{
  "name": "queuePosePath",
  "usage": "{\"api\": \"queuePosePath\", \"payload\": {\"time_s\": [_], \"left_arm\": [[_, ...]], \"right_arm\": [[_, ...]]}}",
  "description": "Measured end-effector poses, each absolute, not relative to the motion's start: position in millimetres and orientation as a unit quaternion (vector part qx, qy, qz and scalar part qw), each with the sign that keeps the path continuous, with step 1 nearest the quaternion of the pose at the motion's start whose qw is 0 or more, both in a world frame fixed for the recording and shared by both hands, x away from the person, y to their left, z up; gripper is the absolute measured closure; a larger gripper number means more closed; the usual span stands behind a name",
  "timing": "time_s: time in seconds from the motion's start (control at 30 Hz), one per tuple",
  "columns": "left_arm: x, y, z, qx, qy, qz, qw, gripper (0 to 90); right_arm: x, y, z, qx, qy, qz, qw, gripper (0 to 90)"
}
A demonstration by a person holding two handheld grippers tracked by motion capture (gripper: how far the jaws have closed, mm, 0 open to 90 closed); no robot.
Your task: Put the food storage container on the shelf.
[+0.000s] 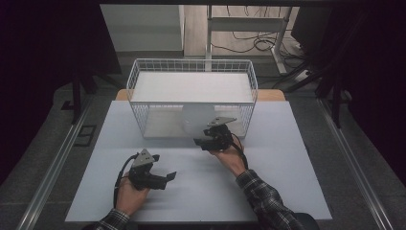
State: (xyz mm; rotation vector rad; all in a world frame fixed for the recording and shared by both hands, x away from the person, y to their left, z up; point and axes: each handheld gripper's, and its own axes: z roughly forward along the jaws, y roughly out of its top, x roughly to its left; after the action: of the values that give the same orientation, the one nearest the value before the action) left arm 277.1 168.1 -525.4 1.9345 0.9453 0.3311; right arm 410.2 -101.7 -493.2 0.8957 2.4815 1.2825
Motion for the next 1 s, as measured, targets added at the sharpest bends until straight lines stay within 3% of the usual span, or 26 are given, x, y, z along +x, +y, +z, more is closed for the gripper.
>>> {"api": "queuePosePath", "payload": {"time_s": [0.27, 0.5, 1.0], "left_arm": [[276.3, 167.4, -525.3, 0.788, 0.377, 0.135, 0.467, 4.8], [275.9, 166.5, -526.6, 0.790, 0.372, 0.128, 0.470, 4.8], [272.4, 167.6, -524.6, 0.793, 0.367, 0.106, 0.476, 5.7]], "right_arm": [[404.1, -111.2, -491.3, 0.298, 0.842, 0.437, 0.107, 17.0], [395.7, -111.9, -492.2, 0.282, 0.850, 0.429, 0.117, 7.3], [376.9, -118.2, -492.7, 0.278, 0.861, 0.412, 0.112, 3.5]]}}
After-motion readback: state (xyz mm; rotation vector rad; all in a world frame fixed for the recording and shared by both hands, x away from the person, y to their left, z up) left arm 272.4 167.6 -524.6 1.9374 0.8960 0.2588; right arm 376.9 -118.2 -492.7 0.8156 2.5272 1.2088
